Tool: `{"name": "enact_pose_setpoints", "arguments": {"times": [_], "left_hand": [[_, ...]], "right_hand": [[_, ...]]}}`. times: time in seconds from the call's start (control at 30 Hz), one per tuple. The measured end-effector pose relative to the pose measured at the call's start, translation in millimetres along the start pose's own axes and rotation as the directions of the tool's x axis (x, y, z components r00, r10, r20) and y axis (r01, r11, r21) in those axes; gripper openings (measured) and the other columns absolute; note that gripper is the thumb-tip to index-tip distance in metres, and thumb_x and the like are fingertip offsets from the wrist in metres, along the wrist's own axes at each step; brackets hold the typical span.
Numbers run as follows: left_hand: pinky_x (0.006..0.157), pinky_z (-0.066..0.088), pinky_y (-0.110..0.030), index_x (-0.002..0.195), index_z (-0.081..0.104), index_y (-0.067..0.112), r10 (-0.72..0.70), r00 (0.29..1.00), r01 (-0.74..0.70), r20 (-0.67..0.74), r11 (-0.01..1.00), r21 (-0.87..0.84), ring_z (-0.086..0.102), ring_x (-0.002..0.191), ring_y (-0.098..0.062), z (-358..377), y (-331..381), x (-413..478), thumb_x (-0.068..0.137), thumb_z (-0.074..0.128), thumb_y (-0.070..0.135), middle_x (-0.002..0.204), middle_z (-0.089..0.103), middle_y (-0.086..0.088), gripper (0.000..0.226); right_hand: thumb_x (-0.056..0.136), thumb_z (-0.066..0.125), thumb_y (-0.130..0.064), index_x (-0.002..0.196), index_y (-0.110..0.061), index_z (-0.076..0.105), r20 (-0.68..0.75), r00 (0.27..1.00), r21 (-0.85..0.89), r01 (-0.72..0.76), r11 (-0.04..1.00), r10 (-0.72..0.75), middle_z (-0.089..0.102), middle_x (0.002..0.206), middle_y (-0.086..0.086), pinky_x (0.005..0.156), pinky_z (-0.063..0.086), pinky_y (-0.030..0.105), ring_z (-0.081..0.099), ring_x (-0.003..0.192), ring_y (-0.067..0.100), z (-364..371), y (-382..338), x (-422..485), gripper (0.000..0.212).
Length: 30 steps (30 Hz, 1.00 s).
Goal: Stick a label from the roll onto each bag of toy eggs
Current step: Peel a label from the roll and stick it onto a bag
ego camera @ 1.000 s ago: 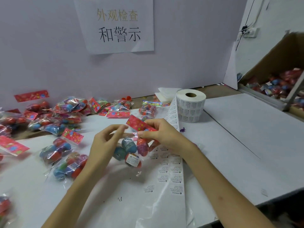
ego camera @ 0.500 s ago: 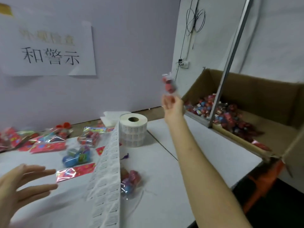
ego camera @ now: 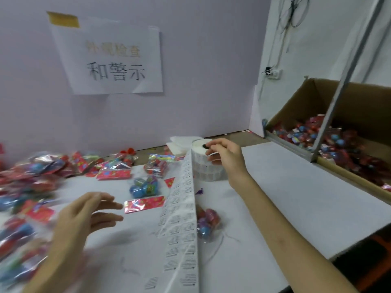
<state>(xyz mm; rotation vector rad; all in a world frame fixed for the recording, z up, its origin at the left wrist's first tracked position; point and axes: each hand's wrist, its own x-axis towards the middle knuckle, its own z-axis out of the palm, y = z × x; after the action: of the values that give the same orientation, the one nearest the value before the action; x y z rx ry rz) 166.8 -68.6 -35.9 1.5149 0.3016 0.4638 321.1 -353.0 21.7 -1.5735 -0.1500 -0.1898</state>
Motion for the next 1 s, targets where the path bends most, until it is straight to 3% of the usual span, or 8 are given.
{"name": "enact_pose_setpoints", "arguments": {"times": [0.1, 0.17, 0.27, 0.4, 0.67, 0.83, 0.9, 1.0], "left_hand": [[0.069, 0.058, -0.034, 0.089, 0.07, 0.01, 0.227, 0.973, -0.202, -0.032, 0.916, 0.347, 0.074, 0.08, -0.028, -2, 2, -9, 0.103, 0.056, 0.01, 0.086, 0.078, -0.008, 0.021], [0.087, 0.052, -0.042, 0.092, 0.071, 0.023, 0.294, 0.956, -0.208, -0.002, 0.679, 0.704, 0.069, 0.102, -0.027, -5, 3, -10, 0.098, 0.066, 0.022, 0.104, 0.077, 0.0, 0.008], [0.115, 0.036, -0.05, 0.127, 0.062, 0.034, 0.062, 0.997, -0.052, 0.035, 0.315, 0.948, 0.051, 0.135, -0.024, -14, -3, -4, 0.098, 0.06, 0.05, 0.145, 0.059, 0.005, 0.033], [0.123, 0.026, -0.052, 0.151, 0.041, 0.033, -0.105, 0.991, -0.054, 0.084, 0.257, 0.965, 0.029, 0.153, -0.023, -21, -14, 2, 0.1, 0.046, 0.06, 0.167, 0.03, 0.0, 0.058], [0.125, 0.023, -0.047, 0.156, 0.035, 0.032, -0.05, 0.982, -0.163, 0.185, 0.292, 0.942, 0.028, 0.154, -0.02, -16, -18, 2, 0.104, 0.039, 0.058, 0.168, 0.028, 0.002, 0.058], [0.112, 0.043, -0.039, 0.151, 0.036, 0.029, 0.097, 0.986, -0.16, 0.132, 0.754, 0.637, 0.051, 0.137, -0.019, -10, -12, -1, 0.094, 0.073, 0.032, 0.156, 0.045, 0.004, 0.068], [0.1, 0.053, -0.035, 0.139, 0.046, 0.033, 0.039, 0.989, -0.083, 0.144, 0.947, 0.31, 0.065, 0.119, -0.015, -7, -4, 0, 0.087, 0.082, 0.031, 0.142, 0.059, 0.002, 0.063], [0.079, 0.062, -0.031, 0.128, 0.061, 0.03, -0.053, 0.978, 0.052, 0.202, 0.999, 0.012, 0.075, 0.097, -0.018, -4, 5, -1, 0.082, 0.079, 0.043, 0.115, 0.076, -0.004, 0.051]], "right_hand": [[0.096, 0.059, -0.003, 0.088, -0.016, 0.07, 0.256, 0.962, -0.123, 0.13, 0.984, -0.095, 0.072, 0.08, 0.001, 0.061, 0.054, 0.024, 0.067, 0.068, 0.014, 48, -7, -17, 0.019], [0.096, 0.065, -0.011, 0.1, -0.021, 0.07, 0.399, 0.912, -0.299, 0.223, 0.928, -0.091, 0.071, 0.096, -0.003, 0.07, 0.057, 0.025, 0.068, 0.085, 0.012, 76, -1, -25, 0.012], [0.091, 0.073, -0.024, 0.131, -0.02, 0.061, 0.558, 0.83, -0.477, 0.301, 0.825, 0.019, 0.062, 0.128, -0.004, 0.088, 0.052, 0.025, 0.062, 0.11, 0.012, 111, 19, -34, 0.042], [0.09, 0.071, -0.038, 0.145, -0.024, 0.045, 0.563, 0.817, -0.743, 0.431, 0.512, 0.128, 0.044, 0.149, -0.001, 0.106, 0.037, 0.042, 0.046, 0.133, 0.025, 142, 49, -37, 0.063], [0.093, 0.066, -0.038, 0.115, -0.026, 0.068, 0.478, 0.878, -0.73, 0.418, 0.54, -0.033, 0.067, 0.112, -0.002, 0.084, 0.051, 0.036, 0.062, 0.1, 0.023, 141, 52, -41, 0.025], [0.101, 0.056, -0.042, 0.105, -0.031, 0.069, 0.569, 0.821, -0.27, 0.122, 0.955, 0.056, 0.073, 0.089, -0.011, 0.066, 0.053, 0.023, 0.071, 0.082, 0.012, 127, 25, -44, 0.018], [0.101, 0.052, -0.046, 0.106, -0.026, 0.067, 0.655, 0.749, -0.091, -0.053, 0.994, 0.1, 0.074, 0.082, -0.008, 0.055, 0.048, 0.023, 0.071, 0.069, 0.013, 120, 22, -52, 0.025], [0.093, 0.049, -0.055, 0.116, -0.012, 0.062, 0.725, 0.671, -0.099, -0.115, 0.988, 0.151, 0.074, 0.083, 0.003, 0.053, 0.043, 0.027, 0.069, 0.065, 0.019, 114, 26, -61, 0.051]]}}
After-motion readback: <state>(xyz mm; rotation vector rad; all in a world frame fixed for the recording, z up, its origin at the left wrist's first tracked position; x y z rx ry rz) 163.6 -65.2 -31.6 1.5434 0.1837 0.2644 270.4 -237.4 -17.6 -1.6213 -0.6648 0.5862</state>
